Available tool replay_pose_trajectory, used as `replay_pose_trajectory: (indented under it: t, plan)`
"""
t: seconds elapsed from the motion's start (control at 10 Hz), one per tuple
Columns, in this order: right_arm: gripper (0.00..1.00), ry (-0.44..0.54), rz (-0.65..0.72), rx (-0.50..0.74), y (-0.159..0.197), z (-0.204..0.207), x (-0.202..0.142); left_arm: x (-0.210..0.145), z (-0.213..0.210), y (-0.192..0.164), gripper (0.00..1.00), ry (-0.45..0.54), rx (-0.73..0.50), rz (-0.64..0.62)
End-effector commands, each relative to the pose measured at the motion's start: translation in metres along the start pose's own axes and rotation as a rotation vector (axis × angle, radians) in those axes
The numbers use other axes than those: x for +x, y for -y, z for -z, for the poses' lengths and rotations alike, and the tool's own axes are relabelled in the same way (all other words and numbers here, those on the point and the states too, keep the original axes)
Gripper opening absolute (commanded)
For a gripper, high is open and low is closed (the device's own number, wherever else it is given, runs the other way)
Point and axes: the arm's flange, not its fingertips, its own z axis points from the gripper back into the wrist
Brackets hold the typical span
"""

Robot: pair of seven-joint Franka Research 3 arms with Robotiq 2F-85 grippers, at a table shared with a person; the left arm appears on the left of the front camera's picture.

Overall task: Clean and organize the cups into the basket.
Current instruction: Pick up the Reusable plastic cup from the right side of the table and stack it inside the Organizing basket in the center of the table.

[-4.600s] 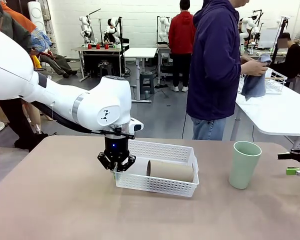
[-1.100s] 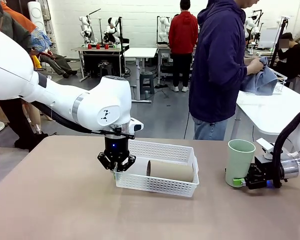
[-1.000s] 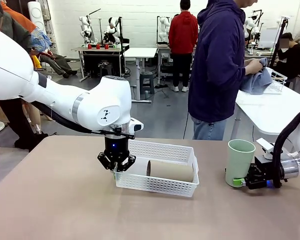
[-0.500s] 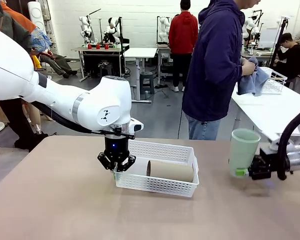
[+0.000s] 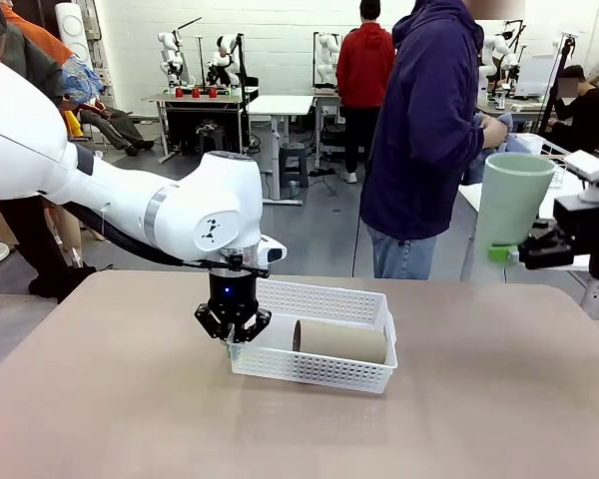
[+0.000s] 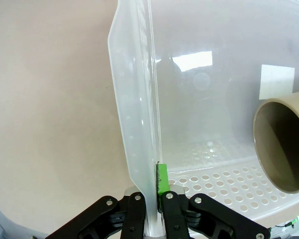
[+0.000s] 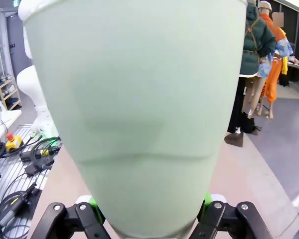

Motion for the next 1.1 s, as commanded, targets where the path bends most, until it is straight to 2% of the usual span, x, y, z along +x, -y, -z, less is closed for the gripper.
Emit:
replay_pose_trajectory:
  t: [0.0, 0.1, 0.6, 0.7, 0.9, 1.0]
  plan:
    - [0.18, -0.008, 0.049, -0.064, 0.001, 0.016, -0.006, 0.0, 0.0, 0.002, 0.0, -0.001, 0.0, 0.001]
    - [0.18, 0.0, 0.0, 0.0, 0.0, 0.0, 0.0, 0.0, 0.0, 0.002, 0.0, -0.001, 0.0, 0.001]
    - [0.18, 0.0, 0.0, 0.0, 0.0, 0.0, 0.0, 0.0, 0.0, 0.002, 0.0, -0.001, 0.0, 0.001]
    - [0.77, -0.008, 0.015, -0.014, 0.001, 0.001, 0.001, 0.0, 0.0, 0.002, 0.0, -0.001, 0.0, 0.001]
    - [0.77, -0.32, -0.025, 0.014, 0.014, 0.056, 0.049, 0.0, 0.0, 0.002, 0.0, -0.001, 0.0, 0.001]
    - [0.77, -0.449, -0.019, 0.04, 0.025, 0.084, 0.06, 0.0, 0.0, 0.002, 0.0, -0.001, 0.0, 0.001]
